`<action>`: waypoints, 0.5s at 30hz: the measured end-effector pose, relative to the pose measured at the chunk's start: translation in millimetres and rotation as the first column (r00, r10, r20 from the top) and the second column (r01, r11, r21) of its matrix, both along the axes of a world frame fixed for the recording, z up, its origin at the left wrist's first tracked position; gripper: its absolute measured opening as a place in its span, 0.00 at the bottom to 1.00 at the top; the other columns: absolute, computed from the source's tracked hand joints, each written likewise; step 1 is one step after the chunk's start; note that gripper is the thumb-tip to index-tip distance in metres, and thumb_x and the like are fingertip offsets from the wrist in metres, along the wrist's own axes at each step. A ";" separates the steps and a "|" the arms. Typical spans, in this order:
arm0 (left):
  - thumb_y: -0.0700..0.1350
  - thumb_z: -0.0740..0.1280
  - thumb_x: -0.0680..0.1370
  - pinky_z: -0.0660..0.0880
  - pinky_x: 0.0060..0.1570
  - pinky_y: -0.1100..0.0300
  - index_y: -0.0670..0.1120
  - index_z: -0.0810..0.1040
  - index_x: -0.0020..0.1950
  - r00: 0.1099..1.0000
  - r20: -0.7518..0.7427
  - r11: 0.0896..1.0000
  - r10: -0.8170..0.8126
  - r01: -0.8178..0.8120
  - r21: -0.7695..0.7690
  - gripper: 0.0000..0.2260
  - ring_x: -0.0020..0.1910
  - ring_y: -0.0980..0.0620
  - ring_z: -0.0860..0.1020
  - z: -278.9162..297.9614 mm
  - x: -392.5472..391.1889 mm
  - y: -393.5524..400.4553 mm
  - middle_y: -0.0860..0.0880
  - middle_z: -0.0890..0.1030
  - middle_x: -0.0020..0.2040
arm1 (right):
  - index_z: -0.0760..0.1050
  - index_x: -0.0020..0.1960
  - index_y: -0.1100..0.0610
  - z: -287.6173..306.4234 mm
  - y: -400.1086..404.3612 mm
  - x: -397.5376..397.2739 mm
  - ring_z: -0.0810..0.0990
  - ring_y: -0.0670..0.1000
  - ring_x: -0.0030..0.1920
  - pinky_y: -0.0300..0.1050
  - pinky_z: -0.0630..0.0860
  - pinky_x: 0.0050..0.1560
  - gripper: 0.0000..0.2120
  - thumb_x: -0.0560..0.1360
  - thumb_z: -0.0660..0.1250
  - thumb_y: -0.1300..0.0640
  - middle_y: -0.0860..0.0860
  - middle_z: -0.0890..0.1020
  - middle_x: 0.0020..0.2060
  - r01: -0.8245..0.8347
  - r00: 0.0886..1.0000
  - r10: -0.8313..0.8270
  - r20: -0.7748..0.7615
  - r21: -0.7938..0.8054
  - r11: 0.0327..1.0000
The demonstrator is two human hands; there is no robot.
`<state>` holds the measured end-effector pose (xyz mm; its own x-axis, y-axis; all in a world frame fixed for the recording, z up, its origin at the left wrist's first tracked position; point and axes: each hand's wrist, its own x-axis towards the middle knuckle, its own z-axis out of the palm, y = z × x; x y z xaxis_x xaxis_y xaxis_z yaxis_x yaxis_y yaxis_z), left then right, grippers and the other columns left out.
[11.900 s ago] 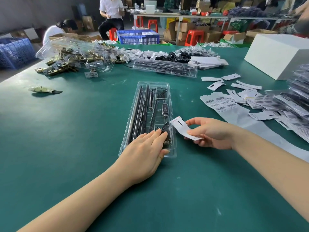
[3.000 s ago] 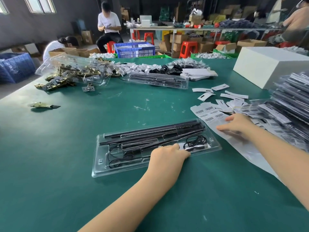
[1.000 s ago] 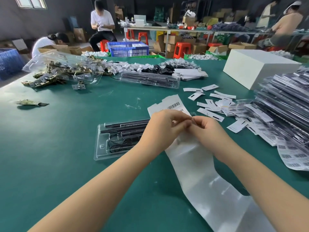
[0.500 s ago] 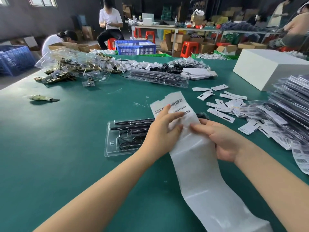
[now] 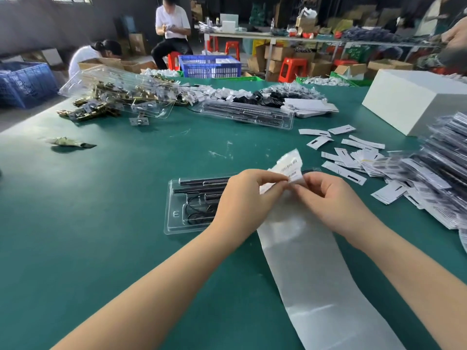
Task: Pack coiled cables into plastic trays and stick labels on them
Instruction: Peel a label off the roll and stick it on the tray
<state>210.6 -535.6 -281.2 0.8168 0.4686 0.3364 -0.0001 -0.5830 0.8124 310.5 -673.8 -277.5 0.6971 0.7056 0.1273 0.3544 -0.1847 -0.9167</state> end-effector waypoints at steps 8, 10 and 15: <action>0.53 0.71 0.75 0.78 0.46 0.54 0.54 0.85 0.52 0.996 -0.015 0.967 -0.083 0.084 0.239 0.09 0.45 0.54 0.83 9.2 -4.8 -2.9 0.54 0.85 0.44 | 0.72 0.33 0.42 7.6 -6.4 -12.8 0.72 0.38 0.29 0.27 0.64 0.32 0.20 0.74 0.68 0.65 0.37 0.75 0.26 -0.047 0.915 0.093 0.393 -0.125 0.991; 0.53 0.69 0.77 0.78 0.43 0.53 0.56 0.84 0.53 0.993 -0.052 0.941 -0.109 0.120 0.318 0.08 0.43 0.50 0.82 10.2 -4.2 -1.1 0.53 0.85 0.43 | 0.73 0.35 0.42 6.6 -8.5 -13.6 0.73 0.38 0.31 0.28 0.66 0.33 0.18 0.73 0.70 0.64 0.36 0.76 0.28 -0.011 0.896 0.069 0.439 -0.133 0.991; 0.51 0.68 0.78 0.77 0.44 0.52 0.56 0.84 0.53 0.979 -0.058 0.953 -0.198 0.206 0.221 0.07 0.44 0.52 0.82 8.9 -0.4 4.1 0.55 0.85 0.44 | 0.78 0.44 0.46 2.2 -11.7 -10.6 0.79 0.44 0.36 0.39 0.73 0.39 0.03 0.73 0.71 0.54 0.42 0.83 0.35 0.035 0.931 0.015 0.365 -0.132 0.991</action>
<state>210.2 -531.5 -272.3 0.8996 0.2083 0.3838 -0.1108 -0.7413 0.6620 299.9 -685.5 -275.3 0.6275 0.7269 0.2790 0.6567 -0.3017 -0.6912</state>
